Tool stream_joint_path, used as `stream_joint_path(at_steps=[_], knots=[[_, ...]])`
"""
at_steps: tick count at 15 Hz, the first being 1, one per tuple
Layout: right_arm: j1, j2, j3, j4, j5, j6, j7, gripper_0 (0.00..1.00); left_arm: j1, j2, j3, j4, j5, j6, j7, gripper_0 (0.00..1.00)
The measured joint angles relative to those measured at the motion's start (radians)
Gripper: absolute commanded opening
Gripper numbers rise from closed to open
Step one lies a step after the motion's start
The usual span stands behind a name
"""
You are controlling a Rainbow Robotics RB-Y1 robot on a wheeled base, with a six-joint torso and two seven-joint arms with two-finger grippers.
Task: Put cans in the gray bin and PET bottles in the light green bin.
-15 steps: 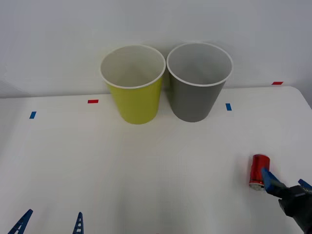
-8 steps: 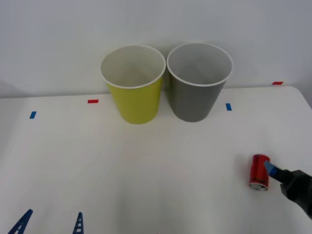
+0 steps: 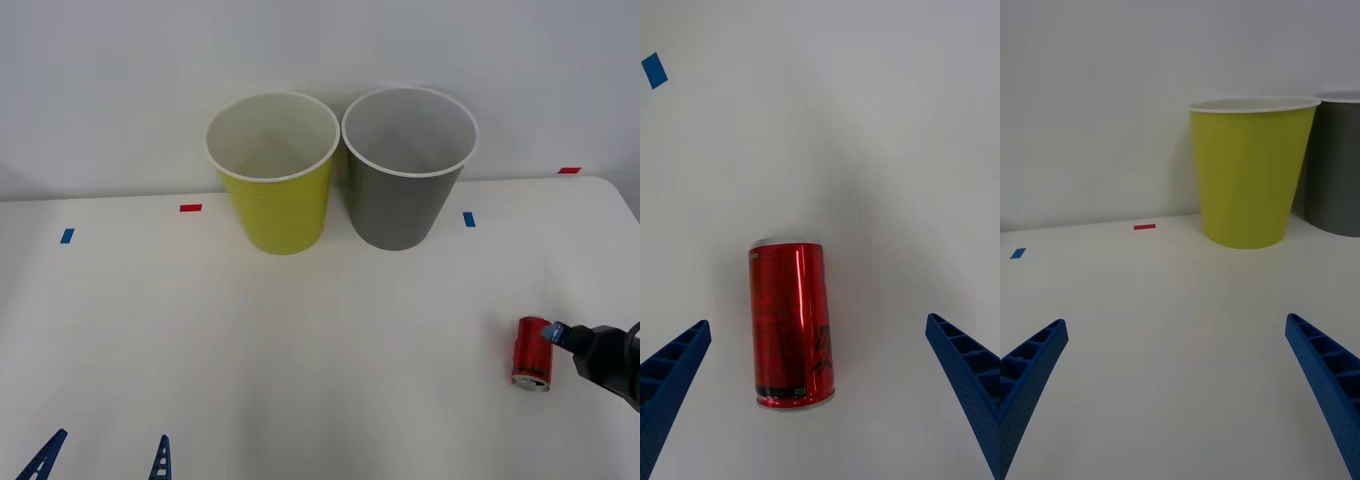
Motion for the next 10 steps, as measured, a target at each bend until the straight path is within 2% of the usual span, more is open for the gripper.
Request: stream_joint_path(at_steps=[2, 6, 8, 10], knots=[[-0.050, -0.033, -0.001, 0.050, -0.034, 0.005, 0.029, 1.00, 0.000, 0.000, 0.000, 0.000, 0.000, 0.000, 0.000, 1.00], [-0.114, -0.054, -0.046, 0.094, -0.051, 0.100, 0.216, 1.00, 0.000, 0.000, 0.000, 0.000, 0.000, 0.000, 0.000, 1.00], [-0.144, -0.058, -0.060, 0.133, -0.066, 0.123, 0.255, 1.00, 0.000, 0.000, 0.000, 0.000, 0.000, 0.000, 0.000, 1.00], [-0.187, -0.059, -0.062, 0.207, -0.121, 0.125, 0.269, 1.00, 0.000, 0.000, 0.000, 0.000, 0.000, 0.000, 0.000, 1.00]])
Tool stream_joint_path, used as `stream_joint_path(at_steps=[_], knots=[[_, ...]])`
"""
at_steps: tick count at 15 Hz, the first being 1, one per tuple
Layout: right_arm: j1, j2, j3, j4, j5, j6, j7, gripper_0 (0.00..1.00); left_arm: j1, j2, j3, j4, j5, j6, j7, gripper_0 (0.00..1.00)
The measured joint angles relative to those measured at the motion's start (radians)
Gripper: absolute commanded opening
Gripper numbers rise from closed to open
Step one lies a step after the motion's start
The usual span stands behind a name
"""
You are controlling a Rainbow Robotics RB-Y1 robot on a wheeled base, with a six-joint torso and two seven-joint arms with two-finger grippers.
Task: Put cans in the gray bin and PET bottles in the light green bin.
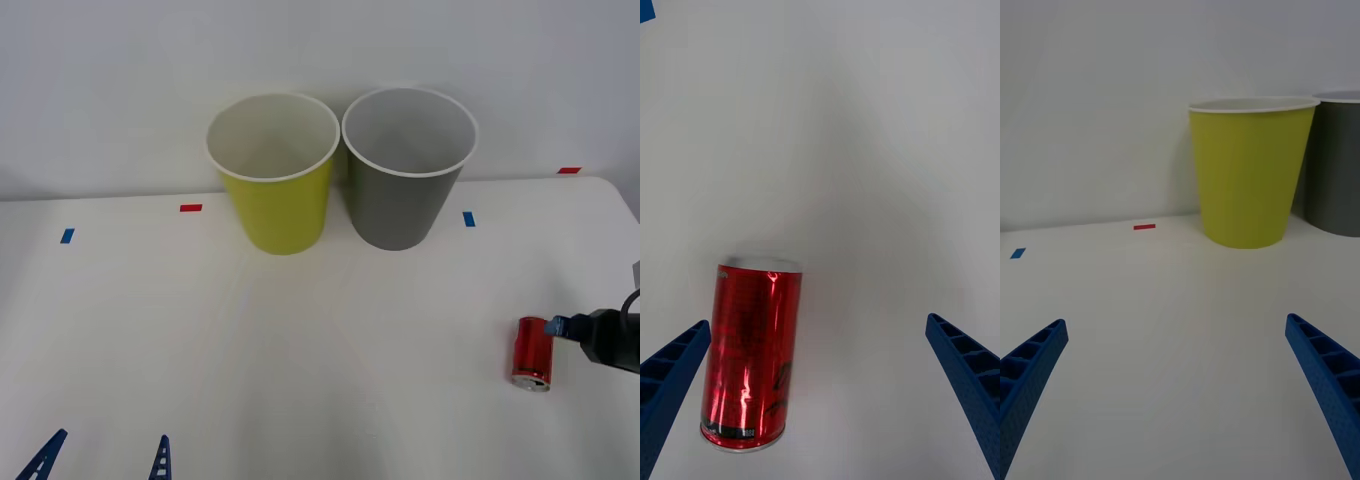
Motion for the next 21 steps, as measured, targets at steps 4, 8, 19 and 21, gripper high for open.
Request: stream_joint_path(at_steps=[4, 8, 19, 21], knots=[[-0.073, -0.014, 0.004, 0.112, -0.103, 0.001, 0.015, 1.00, 0.000, 0.000, 0.000, 0.000, 0.000, 0.000, 0.000, 1.00], [-0.103, -0.057, 0.029, 0.163, -0.147, 0.001, 0.018, 1.00, 0.000, 0.000, 0.000, 0.000, 0.000, 0.000, 0.000, 1.00], [-0.162, -0.102, 0.115, 0.283, -0.202, 0.000, -0.005, 1.00, 0.000, 0.000, 0.000, 0.000, 0.000, 0.000, 0.000, 1.00], [-0.178, -0.103, 0.121, 0.325, -0.207, 0.000, -0.014, 1.00, 0.000, 0.000, 0.000, 0.000, 0.000, 0.000, 0.000, 1.00]])
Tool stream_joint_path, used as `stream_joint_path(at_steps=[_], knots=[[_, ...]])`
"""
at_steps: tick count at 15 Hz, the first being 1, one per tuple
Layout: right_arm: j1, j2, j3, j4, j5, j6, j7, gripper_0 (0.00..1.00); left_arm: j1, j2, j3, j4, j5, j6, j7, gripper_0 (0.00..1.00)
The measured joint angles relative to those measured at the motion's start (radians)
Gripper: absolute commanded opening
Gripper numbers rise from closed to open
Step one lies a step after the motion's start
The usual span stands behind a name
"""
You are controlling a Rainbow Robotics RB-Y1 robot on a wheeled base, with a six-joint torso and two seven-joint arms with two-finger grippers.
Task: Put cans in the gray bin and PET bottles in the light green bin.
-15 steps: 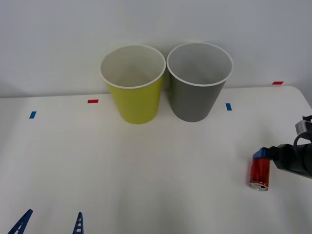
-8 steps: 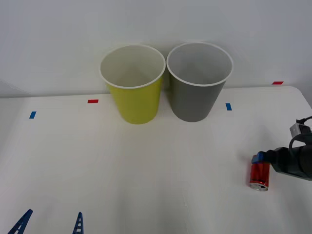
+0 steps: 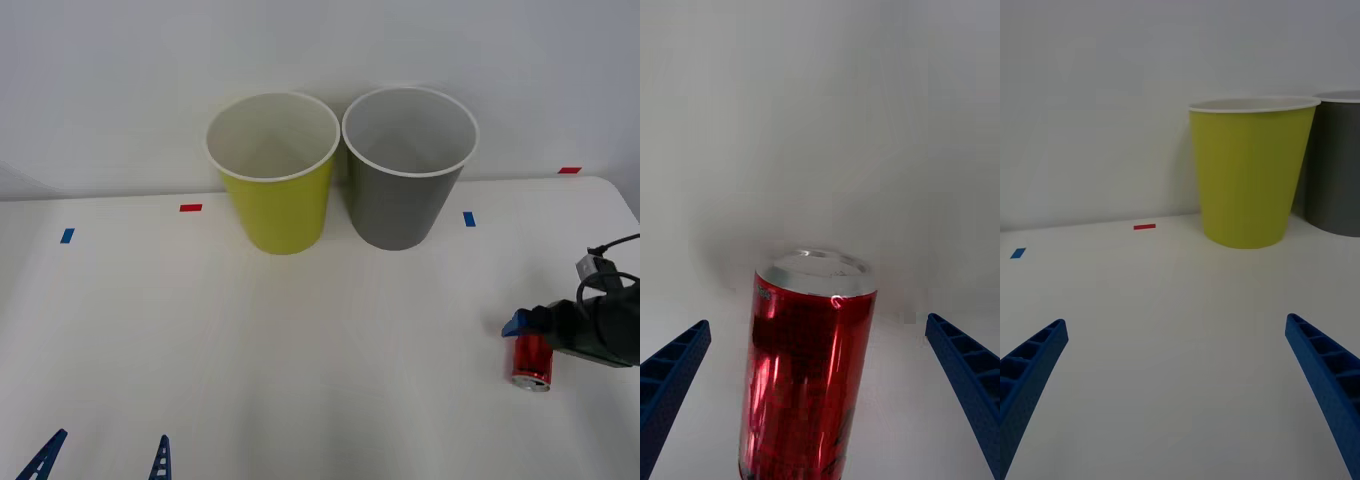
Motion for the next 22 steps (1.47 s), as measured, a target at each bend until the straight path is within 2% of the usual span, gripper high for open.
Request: stream_joint_path(at_steps=[5, 15, 16, 17, 18, 22], knots=[[-0.028, -0.004, 0.054, 0.014, 0.018, 0.001, -0.088, 1.00, 0.000, 0.000, 0.000, 0.000, 0.000, 0.000, 0.000, 1.00], [-0.053, -0.026, 0.106, 0.037, 0.041, 0.000, -0.130, 1.00, 0.000, 0.000, 0.000, 0.000, 0.000, 0.000, 0.000, 1.00], [-0.053, -0.026, 0.106, 0.037, 0.047, 0.000, -0.133, 0.92, 0.000, 0.000, 0.000, 0.000, 0.000, 0.000, 0.000, 1.00], [-0.054, -0.026, 0.107, 0.036, 0.052, 0.000, -0.136, 0.43, 0.000, 0.000, 0.000, 0.000, 0.000, 0.000, 0.000, 1.00], [-0.055, -0.026, 0.109, 0.037, 0.058, 0.001, -0.140, 0.13, 0.000, 0.000, 0.000, 0.000, 0.000, 0.000, 0.000, 1.00], [-0.067, -0.026, 0.124, 0.037, 0.077, 0.000, -0.165, 0.05, 0.000, 0.000, 0.000, 0.000, 0.000, 0.000, 0.000, 1.00]])
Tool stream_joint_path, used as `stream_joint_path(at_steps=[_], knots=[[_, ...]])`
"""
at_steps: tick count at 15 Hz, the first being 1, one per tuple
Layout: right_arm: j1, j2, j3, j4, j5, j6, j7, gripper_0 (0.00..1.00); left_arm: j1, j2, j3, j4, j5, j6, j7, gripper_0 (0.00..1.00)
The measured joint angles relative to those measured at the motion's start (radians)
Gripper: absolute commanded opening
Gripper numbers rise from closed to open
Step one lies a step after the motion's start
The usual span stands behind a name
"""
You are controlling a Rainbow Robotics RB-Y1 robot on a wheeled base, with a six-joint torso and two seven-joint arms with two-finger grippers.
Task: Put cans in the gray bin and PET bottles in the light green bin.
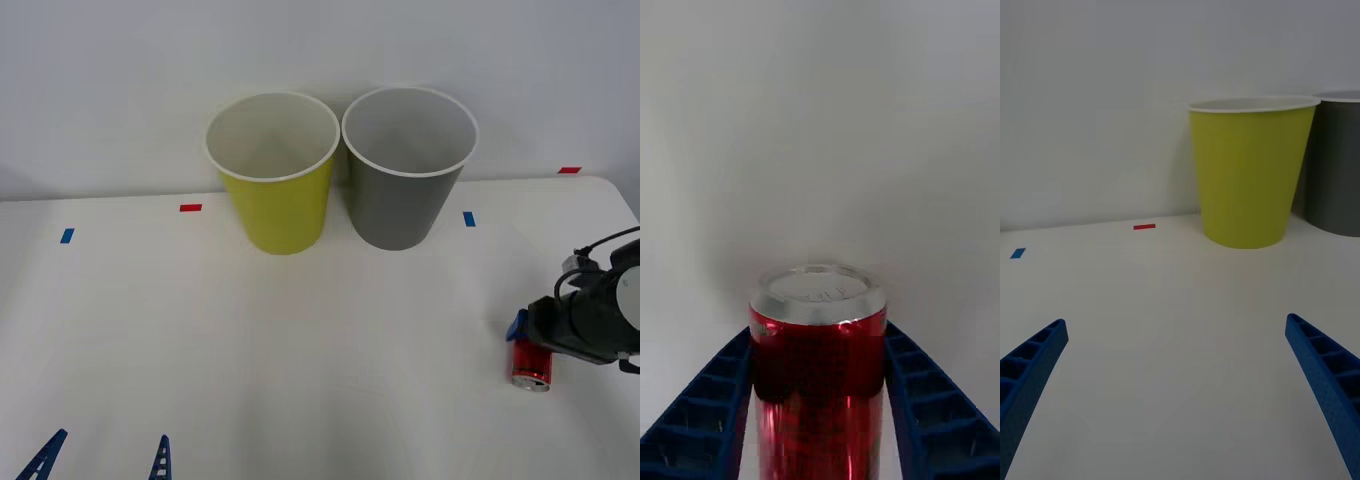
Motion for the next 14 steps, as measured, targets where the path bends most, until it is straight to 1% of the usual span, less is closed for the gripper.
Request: stream_joint_path(at_steps=[4, 7, 9, 12, 14], knots=[[-0.003, 0.005, 0.015, -0.005, 0.020, 0.000, -0.027, 0.01, 0.000, 0.000, 0.000, 0.000, 0.000, 0.000, 0.000, 1.00], [0.000, 0.028, 0.015, -0.026, 0.042, -0.001, -0.023, 0.00, 0.000, 0.000, 0.000, 0.000, 0.000, 0.000, 0.000, 1.00], [0.014, 0.045, -0.007, -0.059, 0.056, -0.001, -0.005, 0.00, 0.000, 0.000, 0.000, 0.000, 0.000, 0.000, 0.000, 1.00], [0.067, 0.102, -0.079, -0.153, 0.080, -0.001, 0.133, 0.00, 0.000, 0.000, 0.000, 0.000, 0.000, 0.000, 0.000, 1.00], [0.104, 0.160, -0.132, -0.225, 0.099, -0.001, 0.245, 0.00, 0.000, 0.000, 0.000, 0.000, 0.000, 0.000, 0.000, 1.00]])
